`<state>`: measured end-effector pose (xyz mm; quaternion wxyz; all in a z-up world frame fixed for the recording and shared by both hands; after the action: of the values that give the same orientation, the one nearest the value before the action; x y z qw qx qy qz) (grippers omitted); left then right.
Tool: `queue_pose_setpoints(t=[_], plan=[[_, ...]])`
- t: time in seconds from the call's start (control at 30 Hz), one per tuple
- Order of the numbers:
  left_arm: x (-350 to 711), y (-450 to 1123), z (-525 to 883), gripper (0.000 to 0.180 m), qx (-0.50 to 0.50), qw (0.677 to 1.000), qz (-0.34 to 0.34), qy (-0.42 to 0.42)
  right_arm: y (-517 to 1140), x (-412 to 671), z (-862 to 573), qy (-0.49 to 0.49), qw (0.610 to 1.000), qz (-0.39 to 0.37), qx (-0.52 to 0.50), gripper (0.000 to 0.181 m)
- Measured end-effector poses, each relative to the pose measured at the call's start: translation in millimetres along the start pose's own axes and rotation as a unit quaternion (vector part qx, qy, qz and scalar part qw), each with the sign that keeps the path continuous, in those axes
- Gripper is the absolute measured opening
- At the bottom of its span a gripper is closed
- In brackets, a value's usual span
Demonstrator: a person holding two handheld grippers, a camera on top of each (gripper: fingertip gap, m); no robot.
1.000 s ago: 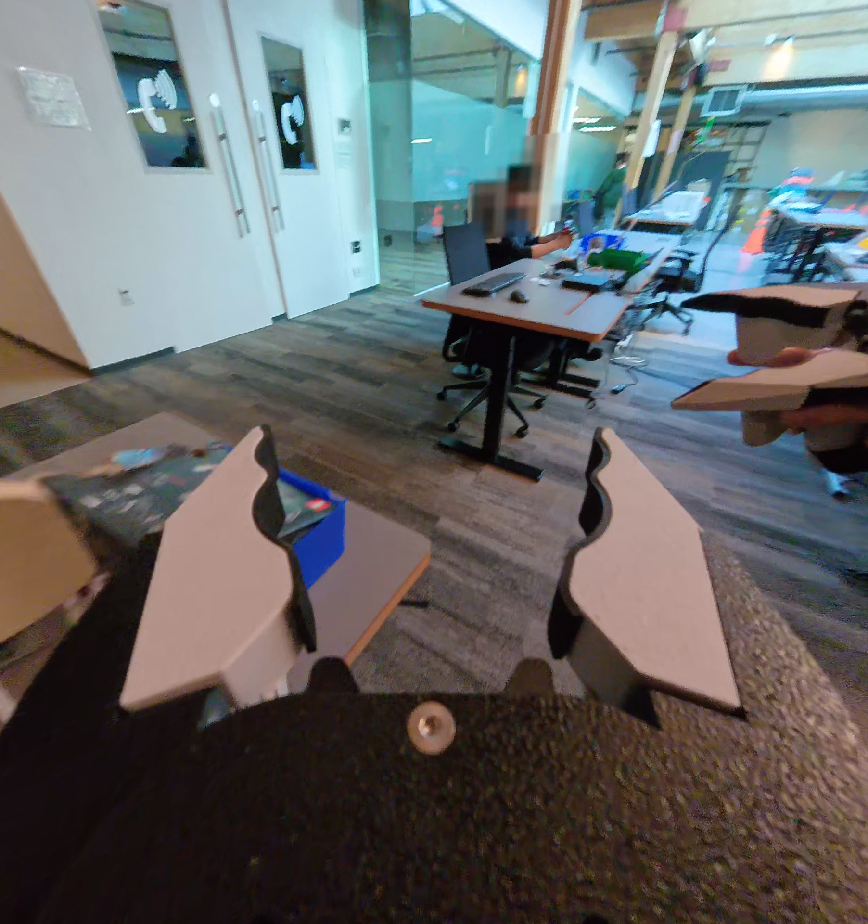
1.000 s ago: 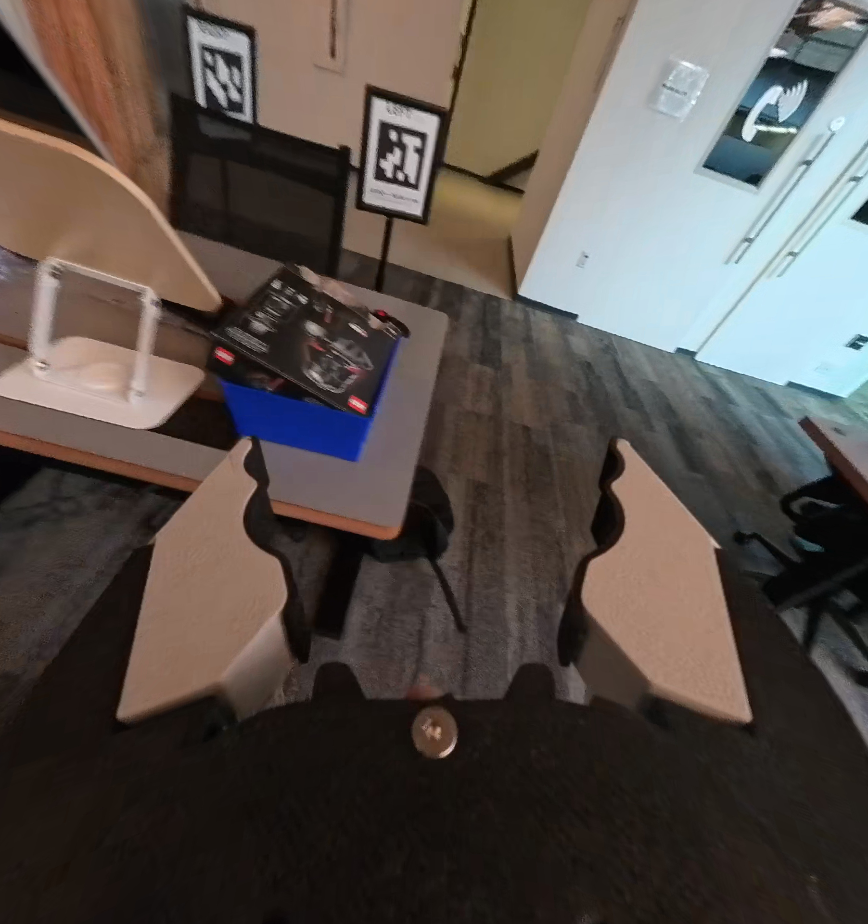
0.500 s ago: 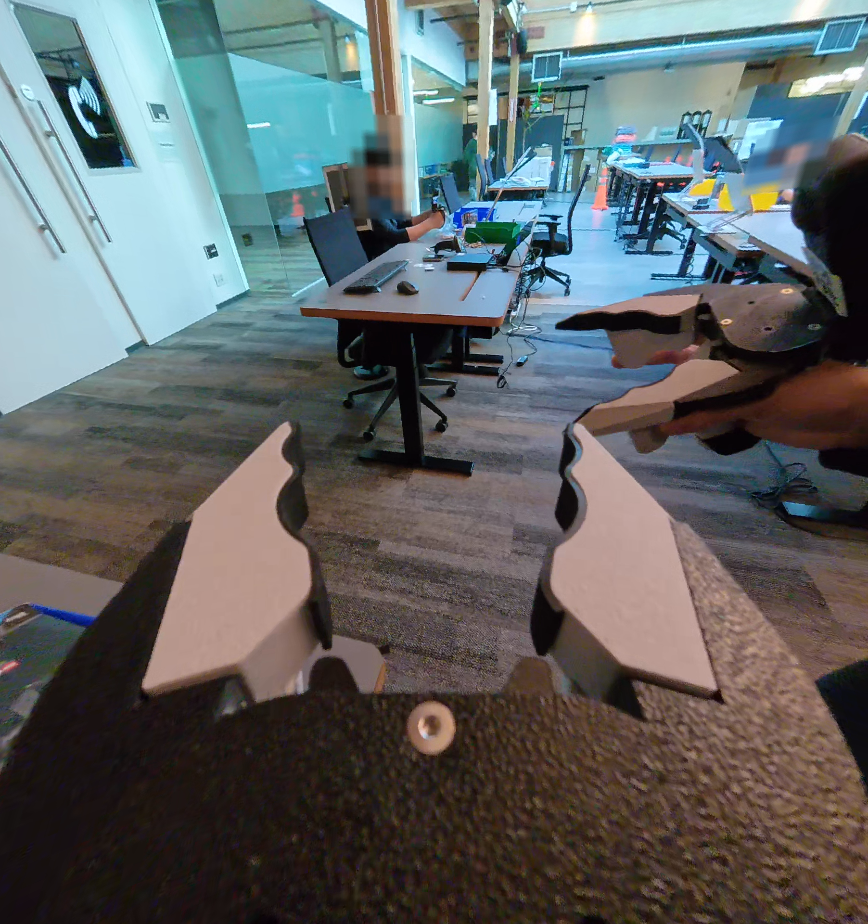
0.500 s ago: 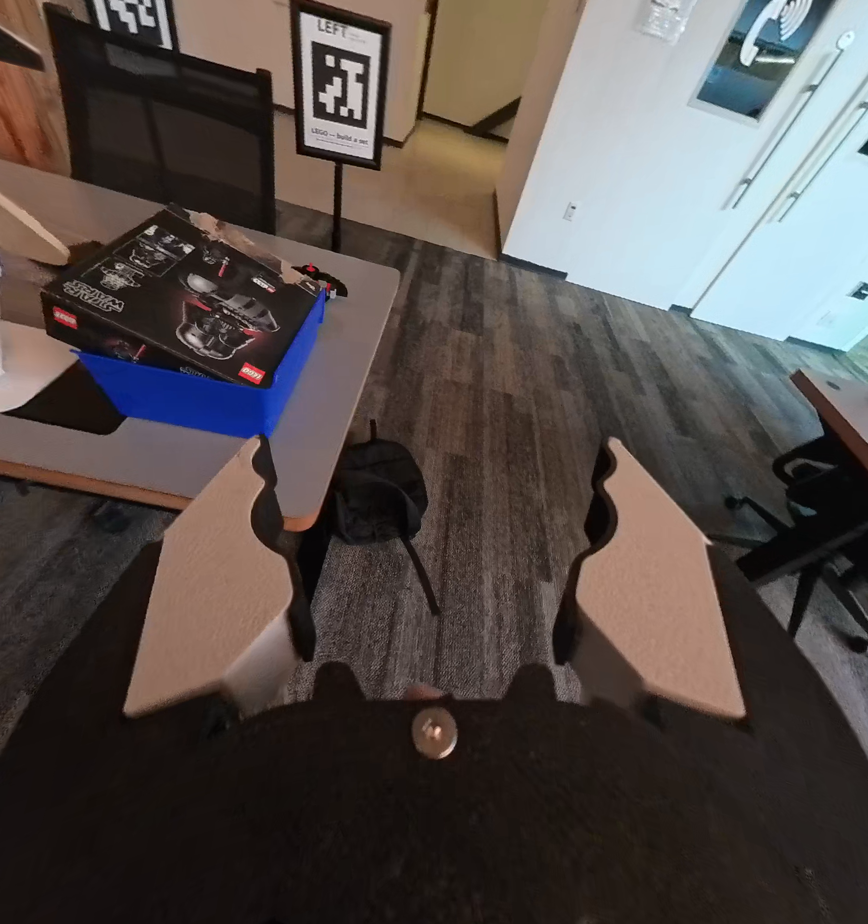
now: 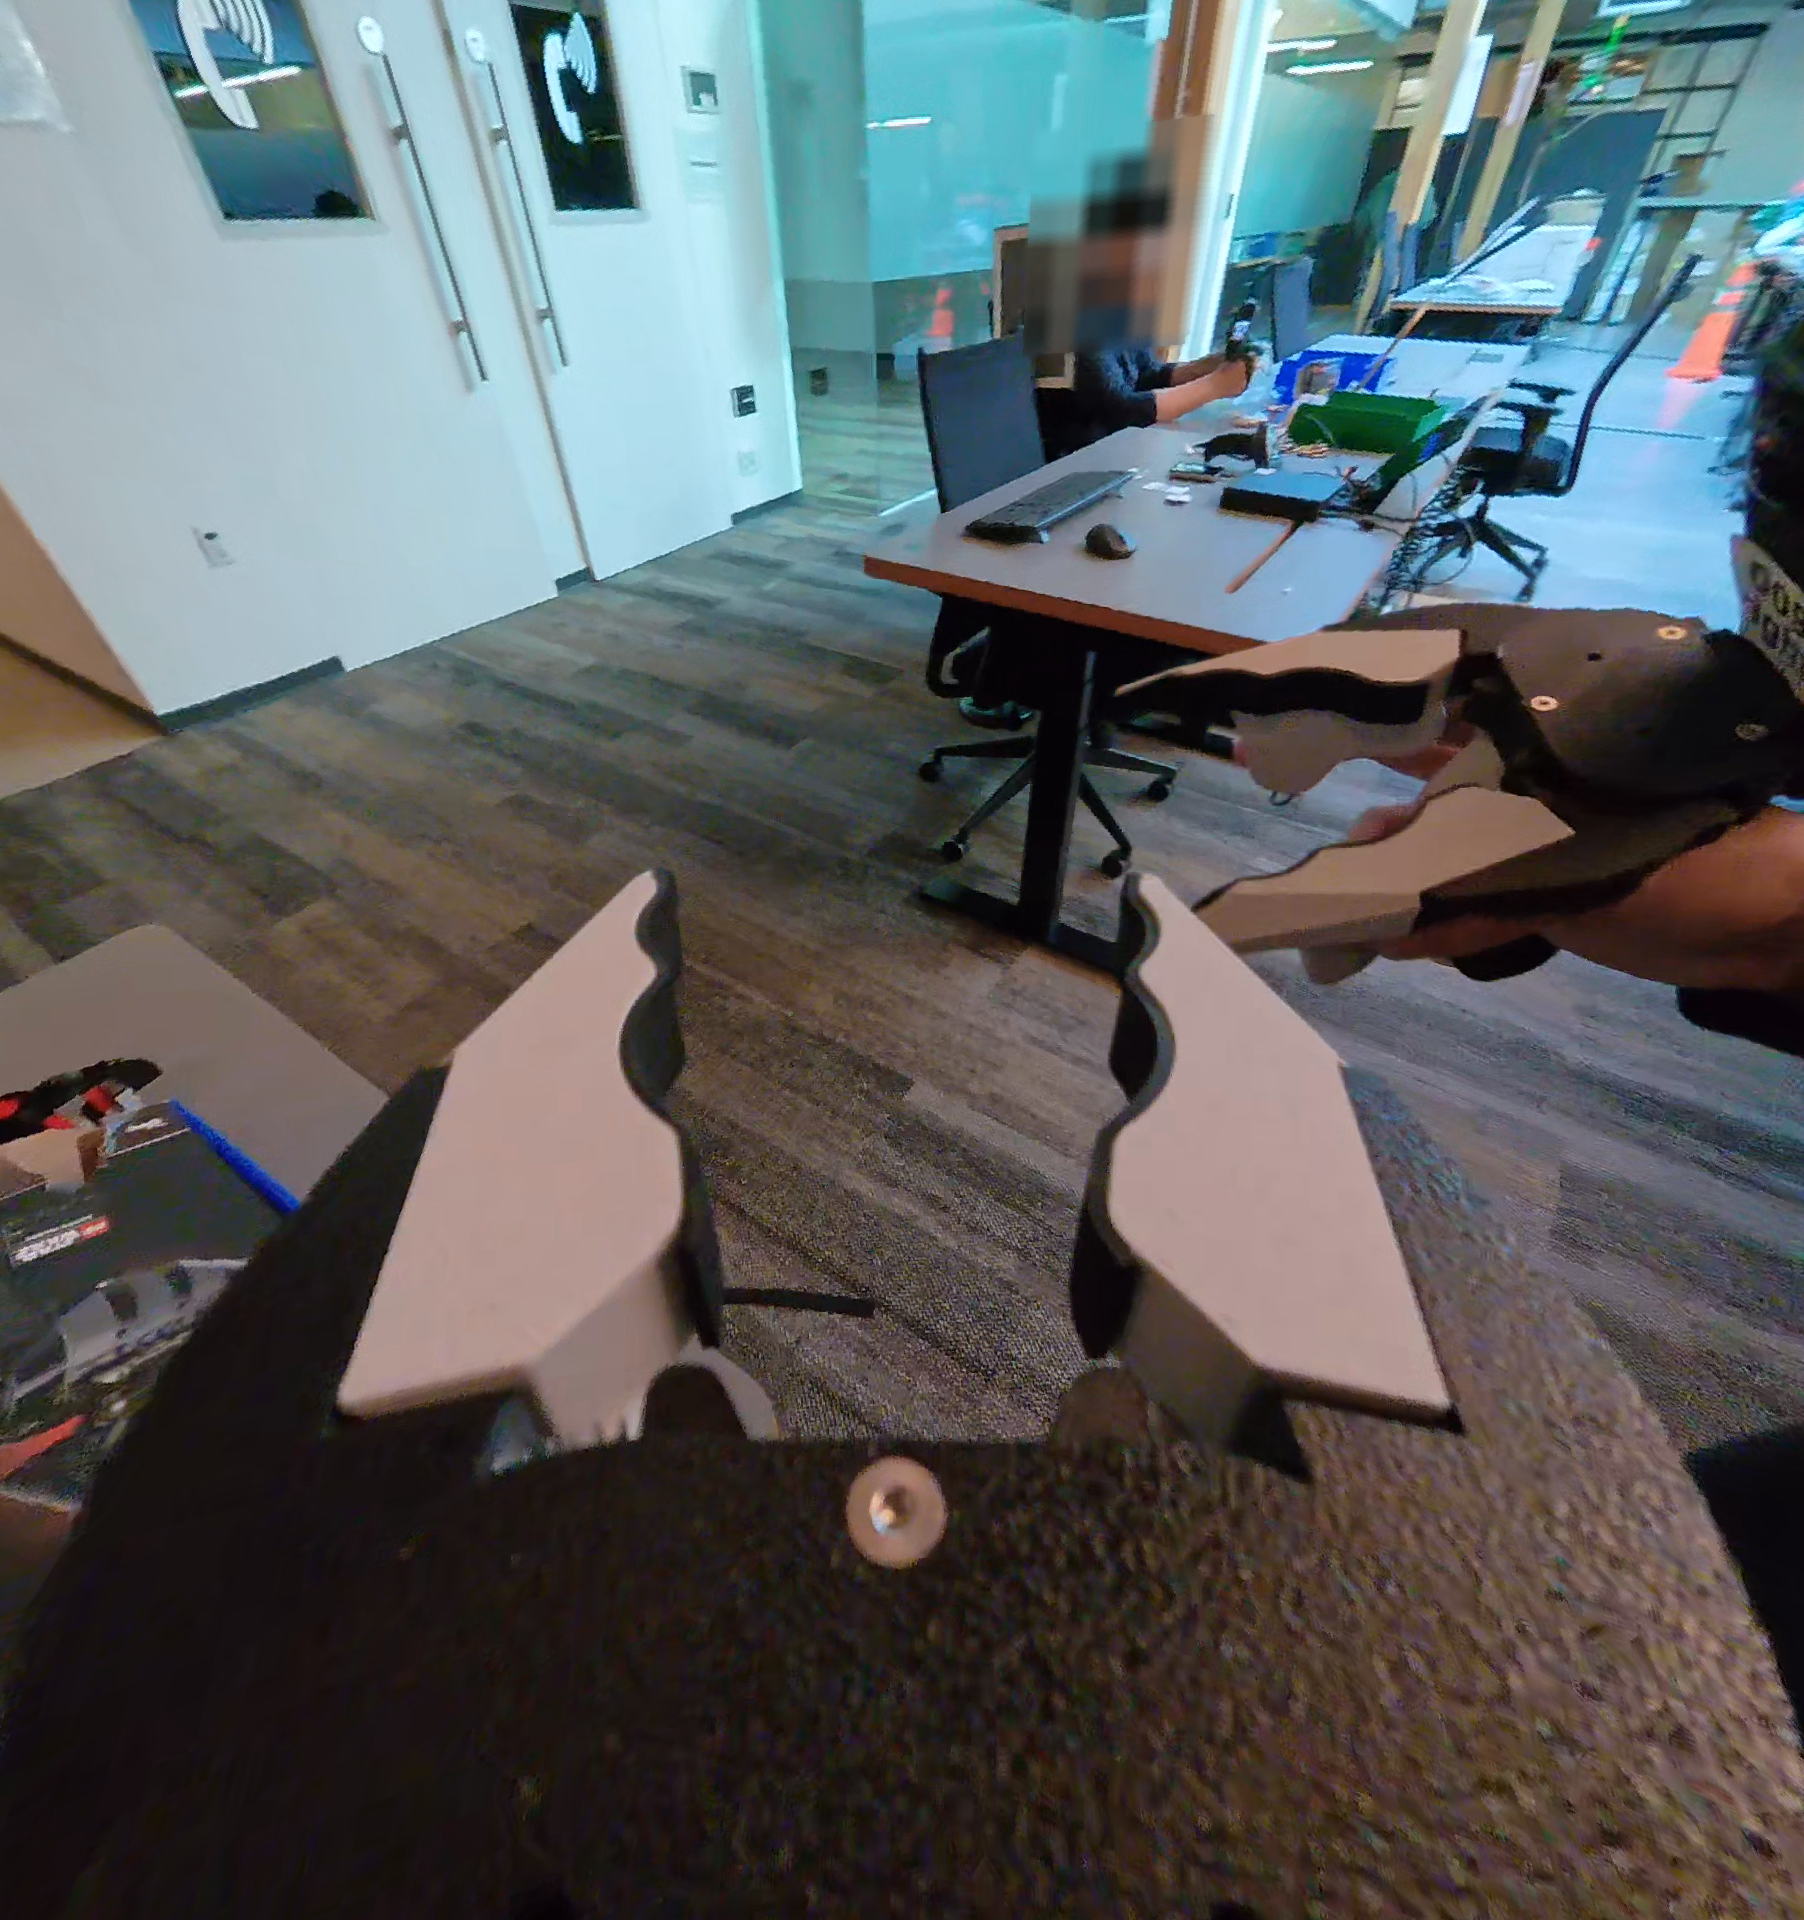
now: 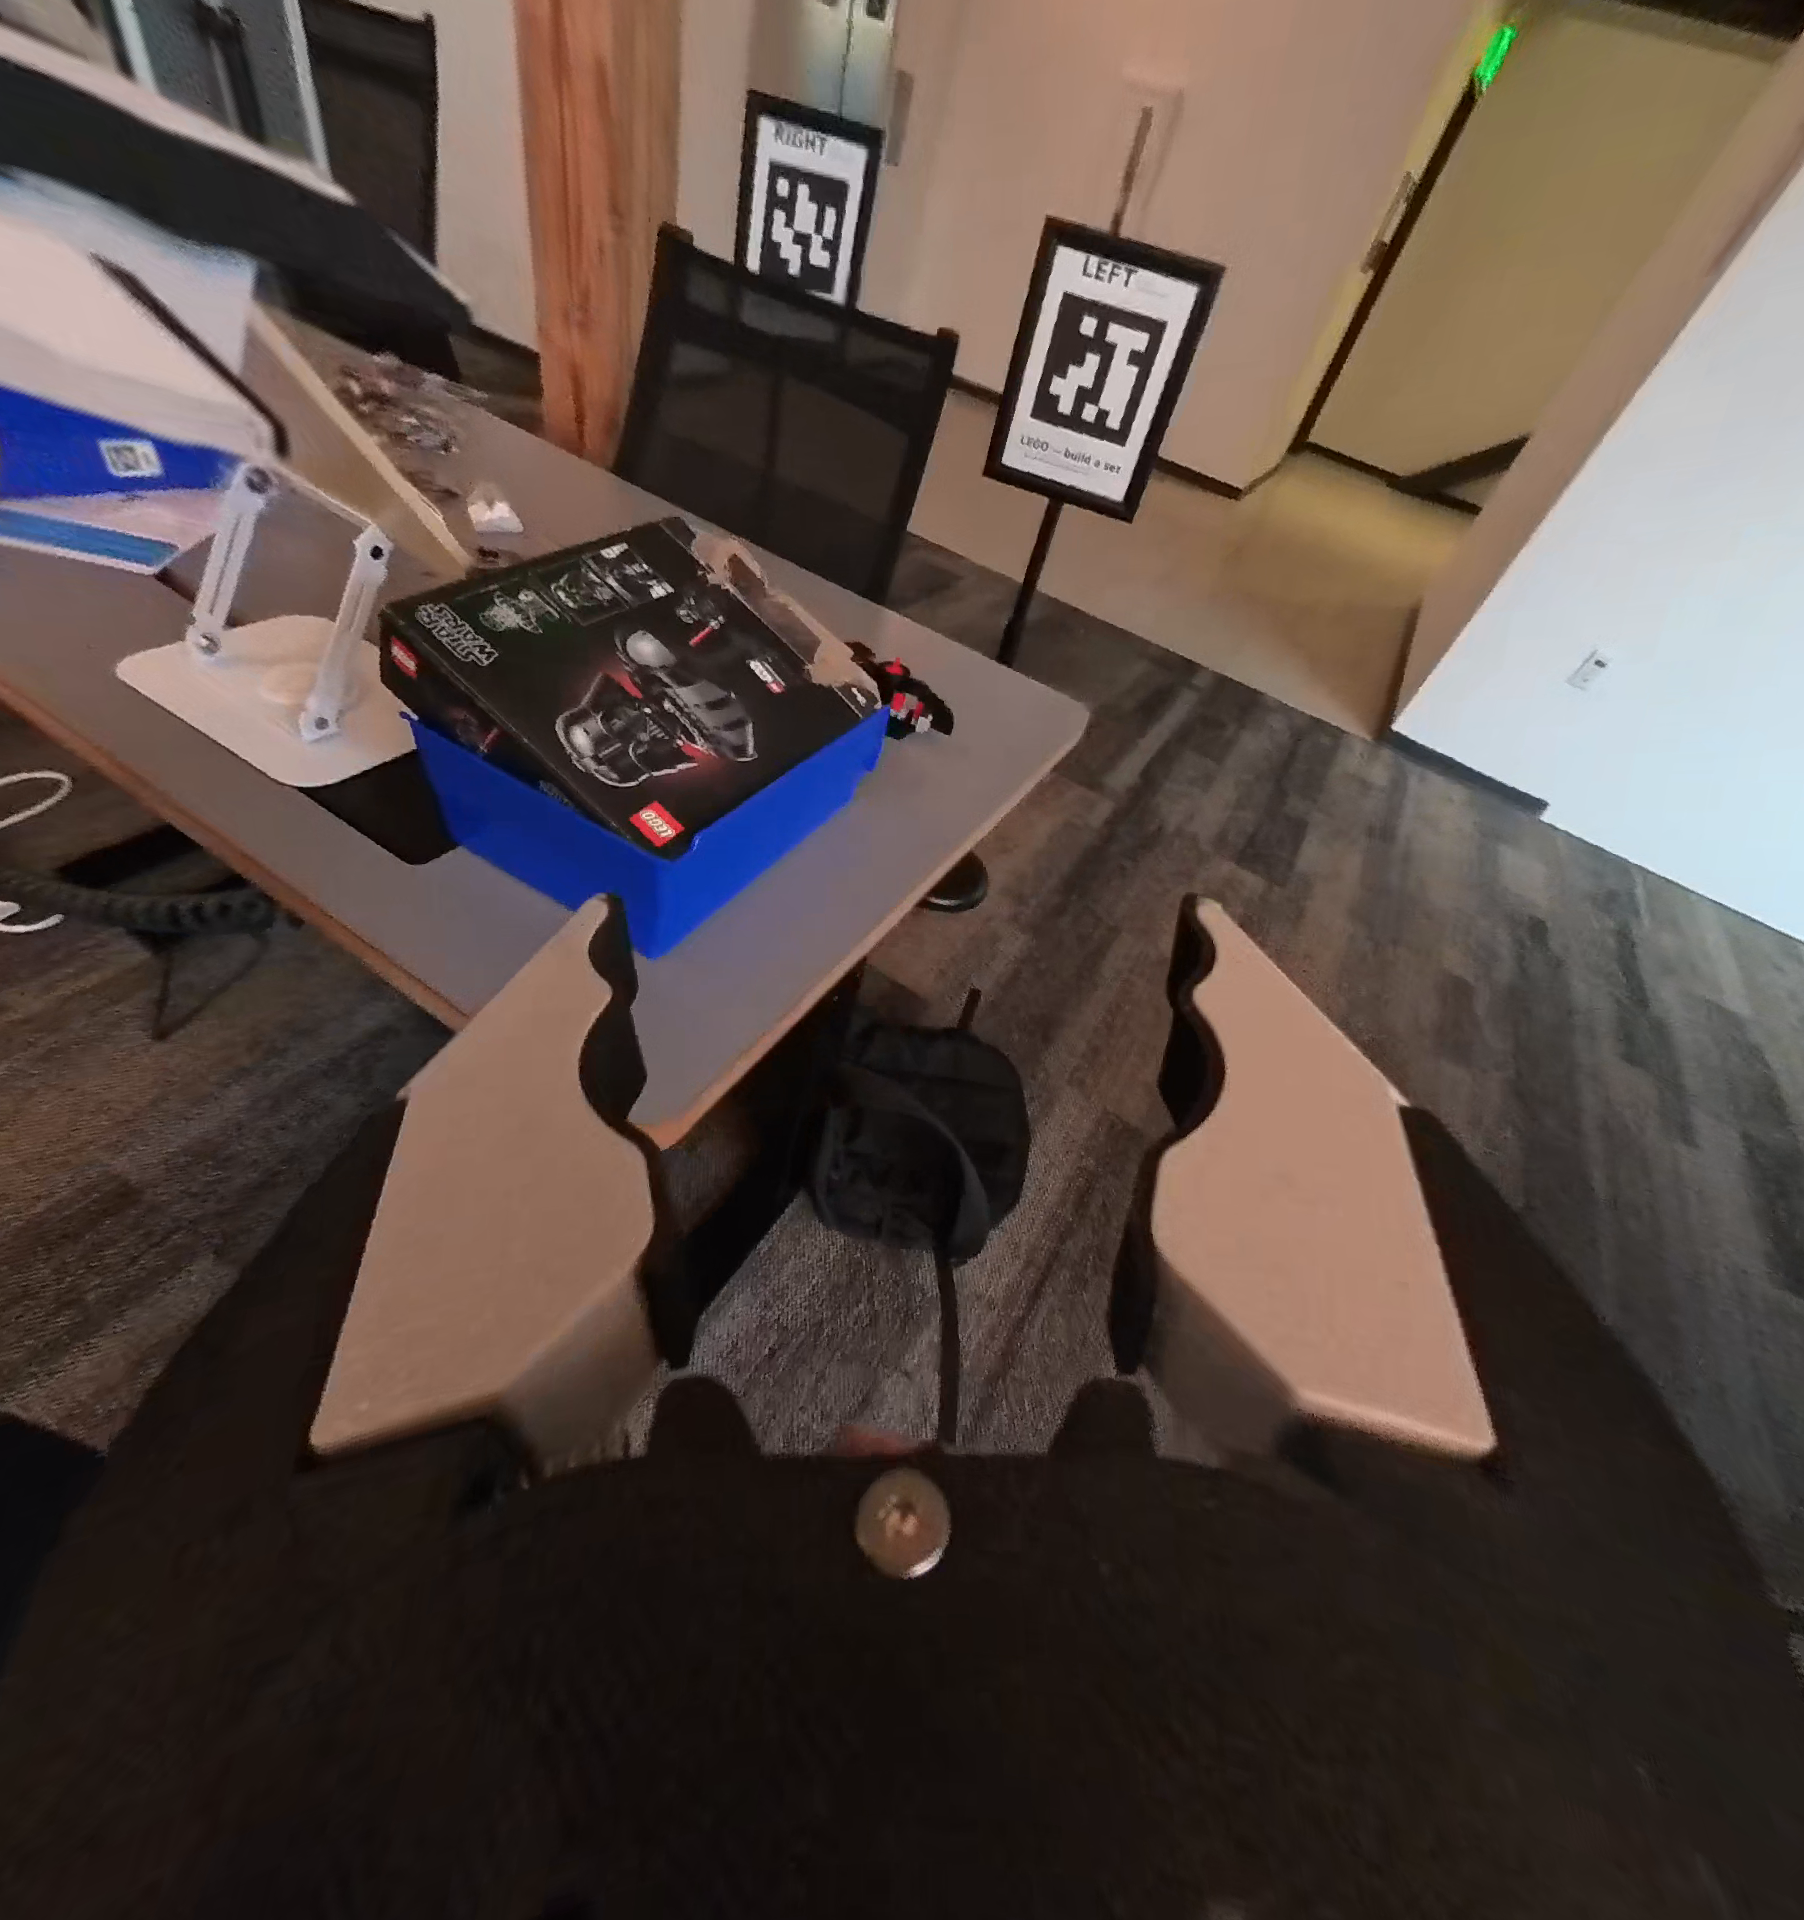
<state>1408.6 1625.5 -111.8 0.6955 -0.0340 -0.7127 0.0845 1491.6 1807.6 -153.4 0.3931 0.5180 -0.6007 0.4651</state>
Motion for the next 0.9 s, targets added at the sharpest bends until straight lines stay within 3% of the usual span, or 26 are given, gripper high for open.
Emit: queue_pose_setpoints(t=[0.13, 0.23, 0.3, 0.37, 0.47, 0.6, 0.7, 0.9], plan=[[3, 6, -11, 0.073, 0.029, 0.999, 0.014, -0.001, 5, -1, -13, -0.003, 0.999, -0.023, 0.026, 0.080], [2, 10, -13, 0.060, 0.033, 0.999, 0.015, -0.022, 5, -6, -17, -0.006, 0.999, -0.034, 0.032, 0.048], [3, 11, -13, 0.054, 0.032, 0.999, 0.015, -0.030, 2, -9, -15, 0.004, 0.998, -0.035, 0.051, 0.016], [3, 10, -13, 0.043, 0.037, 0.999, 0.020, -0.015, 2, -14, -15, 0.011, 0.998, -0.044, 0.046, 0.000], [3, 11, -11, 0.014, 0.047, 0.998, 0.029, -0.008, 4, -20, -22, 0.022, 0.998, -0.037, 0.035, 0.000], [9, 32, -16, 0.000, 0.023, 1.000, -0.010, -0.016, -8, -15, -48, 0.006, 0.999, -0.039, 0.026, 0.000], [11, 63, -18, 0.000, 0.003, 0.999, -0.029, -0.015, -24, -19, -79, -0.032, 0.999, -0.029, -0.014, 0.000], [11, 151, -28, 0.000, -0.096, 0.995, -0.017, 0.000, -69, -49, -158, 0.029, 0.990, 0.013, -0.138, 0.000]])
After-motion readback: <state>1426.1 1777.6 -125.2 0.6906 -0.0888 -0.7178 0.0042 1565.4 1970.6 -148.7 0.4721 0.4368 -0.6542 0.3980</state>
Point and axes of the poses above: each gripper's, where its closed fingertips meet, y out along the fingers, x out of its top, z = x × y across the jaws, the point moved 7 cm from there along -y, back along the fingers, and after that the axes turned 13 degrees about -x, right-handed, at the moved point
